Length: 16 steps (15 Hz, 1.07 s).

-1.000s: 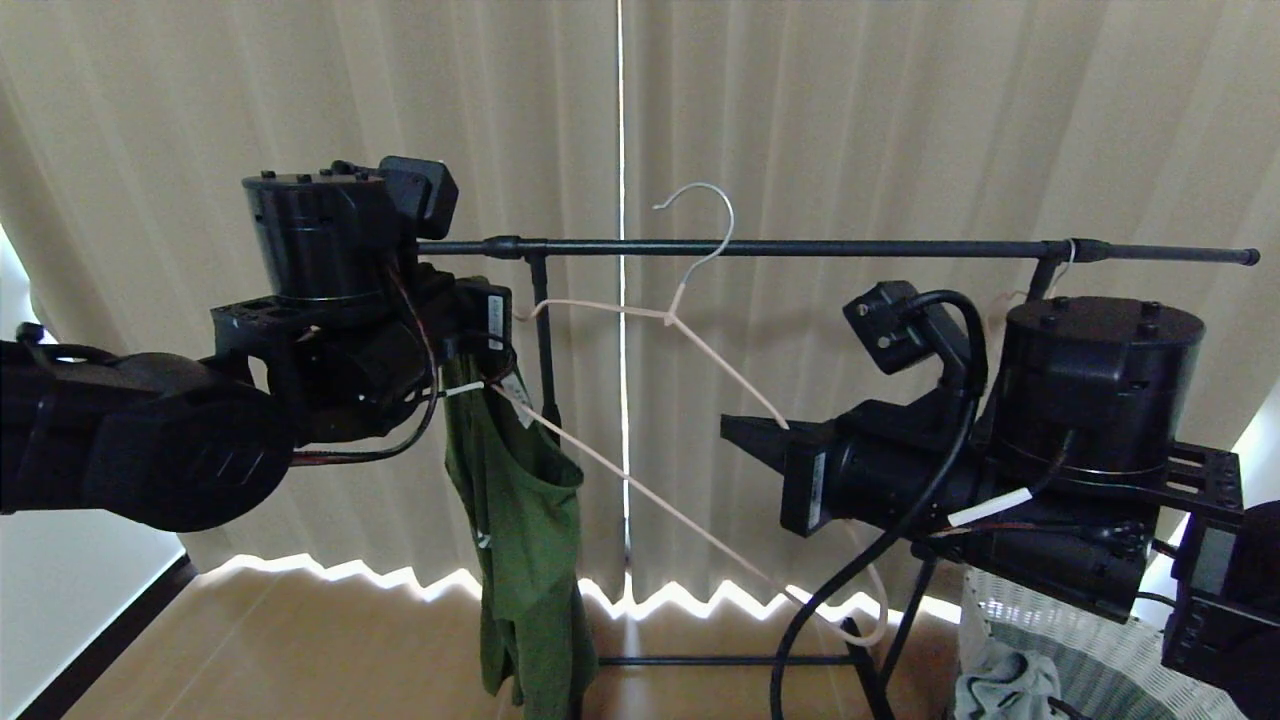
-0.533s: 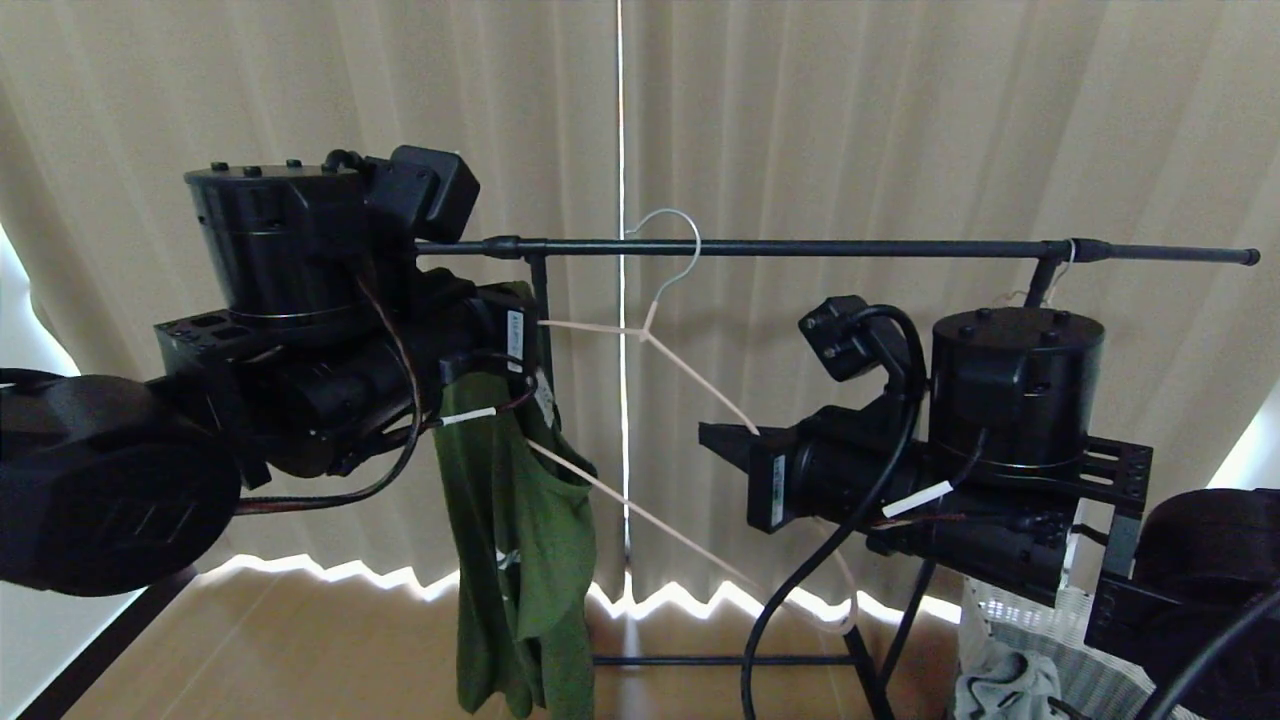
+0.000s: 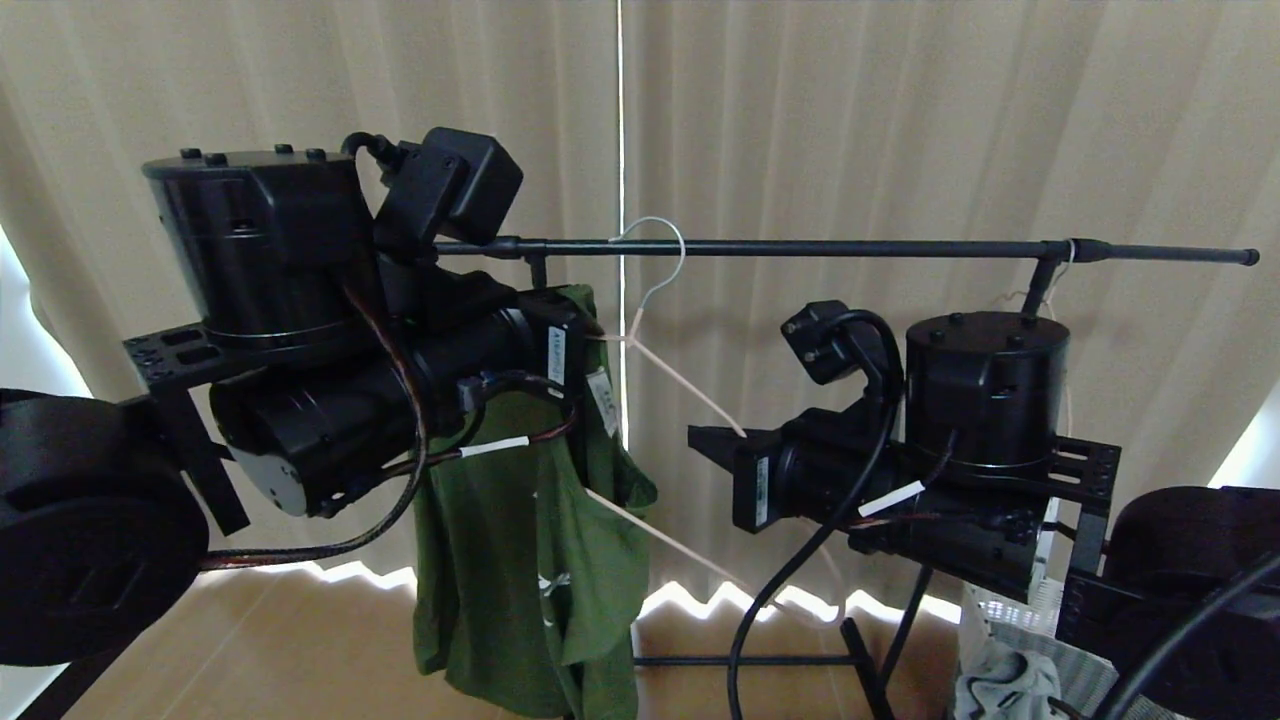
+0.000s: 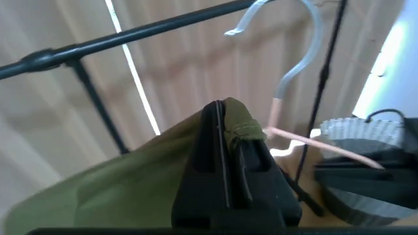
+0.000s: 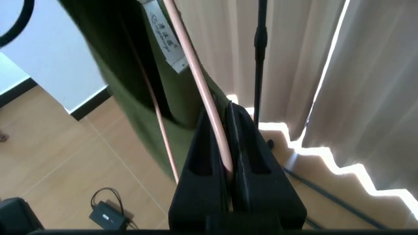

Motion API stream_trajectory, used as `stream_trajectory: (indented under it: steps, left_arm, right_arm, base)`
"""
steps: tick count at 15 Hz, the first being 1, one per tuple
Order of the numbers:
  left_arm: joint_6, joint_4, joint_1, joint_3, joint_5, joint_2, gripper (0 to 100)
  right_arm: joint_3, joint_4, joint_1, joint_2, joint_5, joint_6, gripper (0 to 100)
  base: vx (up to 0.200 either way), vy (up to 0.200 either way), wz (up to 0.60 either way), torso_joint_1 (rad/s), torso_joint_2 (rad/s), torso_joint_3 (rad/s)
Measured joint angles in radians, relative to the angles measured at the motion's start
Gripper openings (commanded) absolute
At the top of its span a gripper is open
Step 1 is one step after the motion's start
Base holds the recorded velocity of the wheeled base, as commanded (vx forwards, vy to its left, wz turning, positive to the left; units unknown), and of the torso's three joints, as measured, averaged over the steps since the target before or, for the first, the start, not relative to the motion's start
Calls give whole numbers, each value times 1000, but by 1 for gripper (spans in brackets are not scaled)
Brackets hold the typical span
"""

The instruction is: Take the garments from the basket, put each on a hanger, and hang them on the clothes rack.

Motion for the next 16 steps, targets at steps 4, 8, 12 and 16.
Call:
stream_trajectory:
  steps: [4,8,12,16]
  left_arm:
    - [0,-30,-18,54,-119,-31,0]
    - [2,-31,-13,136,-227,-84,0]
    - [0,-32,-4,176,-225,-99,0]
    - [0,-30,8,193,-228,-103,0]
  right_arm:
    - [-9,0,0,8,-2,0,0]
    - [-11,-1,-1,0,-4,-1,0]
    - [-18,-35,-6,-16,-7,-11,0]
    - [-25,-43,-11,-36,-8,-35,0]
  base:
    - [0,0,0,0,0,0]
    - [0,0,0,0,0,0]
    - [0,0,0,0,0,0]
    - [0,0,0,0,0,0]
